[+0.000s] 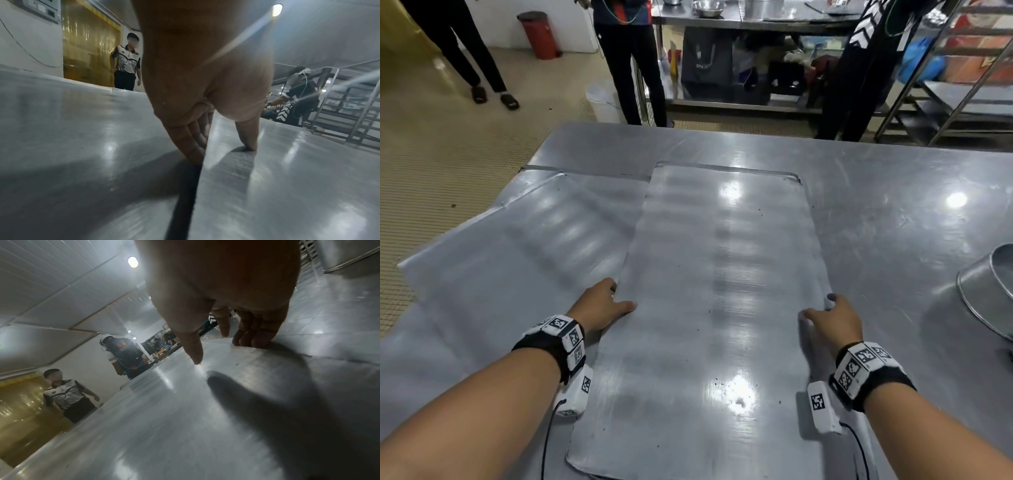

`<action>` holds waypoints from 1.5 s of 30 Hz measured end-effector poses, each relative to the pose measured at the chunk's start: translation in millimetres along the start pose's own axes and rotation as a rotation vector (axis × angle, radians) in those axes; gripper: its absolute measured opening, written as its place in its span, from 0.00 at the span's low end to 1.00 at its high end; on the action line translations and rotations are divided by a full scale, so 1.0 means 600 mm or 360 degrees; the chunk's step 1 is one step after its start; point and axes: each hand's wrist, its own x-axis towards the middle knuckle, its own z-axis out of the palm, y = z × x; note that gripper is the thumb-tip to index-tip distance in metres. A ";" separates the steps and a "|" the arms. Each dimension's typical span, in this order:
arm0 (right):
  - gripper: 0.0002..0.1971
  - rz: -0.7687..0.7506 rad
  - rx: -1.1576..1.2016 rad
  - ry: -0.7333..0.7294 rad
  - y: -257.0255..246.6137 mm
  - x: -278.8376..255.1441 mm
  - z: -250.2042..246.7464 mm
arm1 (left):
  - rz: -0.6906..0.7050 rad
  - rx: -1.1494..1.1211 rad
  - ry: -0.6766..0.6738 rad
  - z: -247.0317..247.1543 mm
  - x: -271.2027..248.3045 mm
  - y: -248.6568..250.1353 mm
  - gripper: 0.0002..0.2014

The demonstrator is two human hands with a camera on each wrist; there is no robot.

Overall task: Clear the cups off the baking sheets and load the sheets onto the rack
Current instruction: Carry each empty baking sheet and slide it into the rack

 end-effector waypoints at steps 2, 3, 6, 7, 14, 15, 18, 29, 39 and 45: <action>0.37 0.0055 0.0057 -0.0021 -0.003 0.016 -0.001 | 0.0018 -0.0007 0.0021 -0.005 0.005 0.006 0.30; 0.37 0.0078 0.0066 -0.0038 -0.003 0.025 -0.002 | 0.0032 0.0002 0.0026 -0.007 0.008 0.011 0.29; 0.38 0.0121 0.0135 -0.0059 -0.005 0.055 -0.009 | 0.0037 0.0045 0.0007 -0.011 0.016 0.024 0.27; 0.37 0.0142 0.0169 -0.0056 -0.006 0.064 -0.013 | 0.0035 0.0054 0.0000 -0.010 0.019 0.027 0.27; 0.32 0.0231 0.0303 -0.0080 -0.005 0.132 -0.031 | 0.0041 -0.0058 0.0054 -0.014 0.030 0.049 0.28; 0.28 0.0225 0.0315 -0.0078 -0.015 0.126 -0.036 | 0.0047 -0.0096 0.0078 -0.016 0.031 0.054 0.28; 0.21 0.0206 0.0338 -0.0088 -0.030 0.131 -0.049 | 0.0061 -0.0092 0.0086 -0.016 0.038 0.063 0.31; 0.34 -0.0152 0.0001 0.0125 -0.009 0.100 -0.064 | 0.0097 -0.0175 0.0003 0.017 0.026 0.061 0.35; 0.29 0.0063 -0.0201 0.0015 0.092 0.022 -0.111 | 0.0018 -0.0322 -0.0220 0.079 -0.073 0.050 0.28; 0.06 -0.0019 -0.0140 -0.0053 0.142 -0.019 -0.132 | -0.0054 -0.0685 -0.0104 0.131 -0.121 0.077 0.26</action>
